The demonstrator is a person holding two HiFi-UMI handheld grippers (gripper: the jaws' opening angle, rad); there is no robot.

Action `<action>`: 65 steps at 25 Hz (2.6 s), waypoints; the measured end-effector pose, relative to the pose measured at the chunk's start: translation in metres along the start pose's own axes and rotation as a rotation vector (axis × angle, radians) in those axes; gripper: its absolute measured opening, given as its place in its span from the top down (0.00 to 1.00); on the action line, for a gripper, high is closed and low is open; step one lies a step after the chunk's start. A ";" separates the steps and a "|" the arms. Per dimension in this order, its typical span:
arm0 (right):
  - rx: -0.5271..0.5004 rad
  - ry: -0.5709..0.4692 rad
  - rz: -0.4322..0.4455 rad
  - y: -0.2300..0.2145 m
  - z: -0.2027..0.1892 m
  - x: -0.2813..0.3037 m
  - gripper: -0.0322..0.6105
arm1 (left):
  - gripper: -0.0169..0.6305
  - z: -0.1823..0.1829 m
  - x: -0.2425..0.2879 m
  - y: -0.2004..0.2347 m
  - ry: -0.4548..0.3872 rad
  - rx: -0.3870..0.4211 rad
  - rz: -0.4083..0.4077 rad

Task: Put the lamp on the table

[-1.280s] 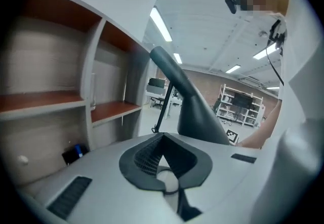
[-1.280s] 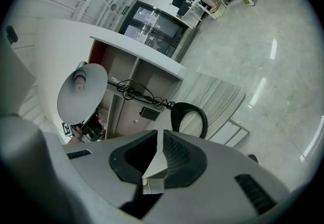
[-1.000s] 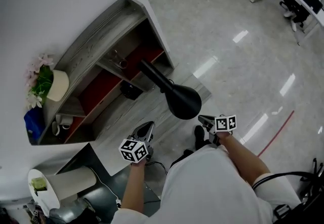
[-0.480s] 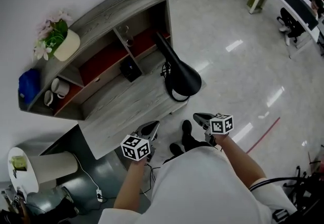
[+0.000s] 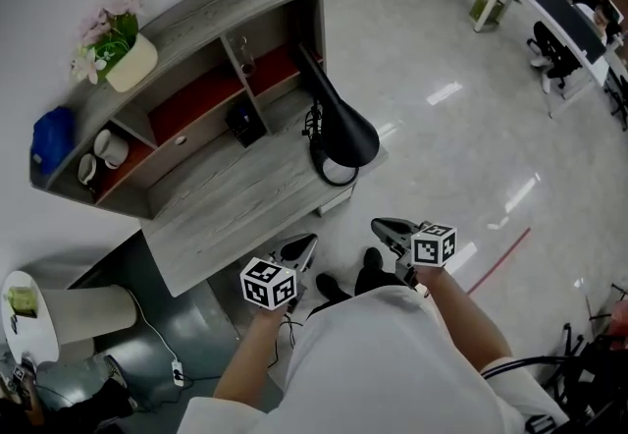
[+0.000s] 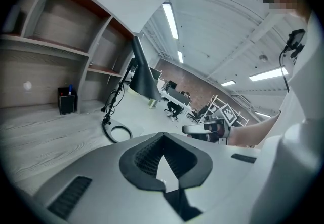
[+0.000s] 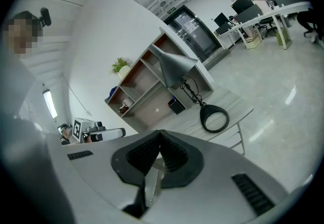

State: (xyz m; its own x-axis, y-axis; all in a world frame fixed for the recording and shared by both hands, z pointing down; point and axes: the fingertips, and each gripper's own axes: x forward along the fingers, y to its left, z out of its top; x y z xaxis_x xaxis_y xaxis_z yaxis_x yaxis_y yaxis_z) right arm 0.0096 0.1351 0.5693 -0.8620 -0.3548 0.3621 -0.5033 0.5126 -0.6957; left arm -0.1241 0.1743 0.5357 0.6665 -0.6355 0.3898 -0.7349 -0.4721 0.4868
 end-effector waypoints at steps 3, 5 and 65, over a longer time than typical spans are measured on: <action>0.000 -0.005 0.026 -0.001 0.004 -0.005 0.92 | 0.96 0.002 0.005 -0.008 -0.017 -0.016 0.015; -0.007 -0.001 0.038 -0.004 0.007 -0.006 0.92 | 0.96 0.003 0.011 -0.010 -0.031 -0.035 0.032; -0.082 0.058 0.186 0.006 0.033 -0.024 0.92 | 0.96 0.034 0.051 -0.053 -0.092 -0.076 0.089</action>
State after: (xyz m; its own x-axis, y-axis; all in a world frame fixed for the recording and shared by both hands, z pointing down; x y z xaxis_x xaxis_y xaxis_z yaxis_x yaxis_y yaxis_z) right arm 0.0290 0.1211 0.5358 -0.9414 -0.2040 0.2688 -0.3364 0.6276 -0.7020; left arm -0.0555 0.1463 0.5028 0.5823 -0.7275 0.3629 -0.7767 -0.3660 0.5127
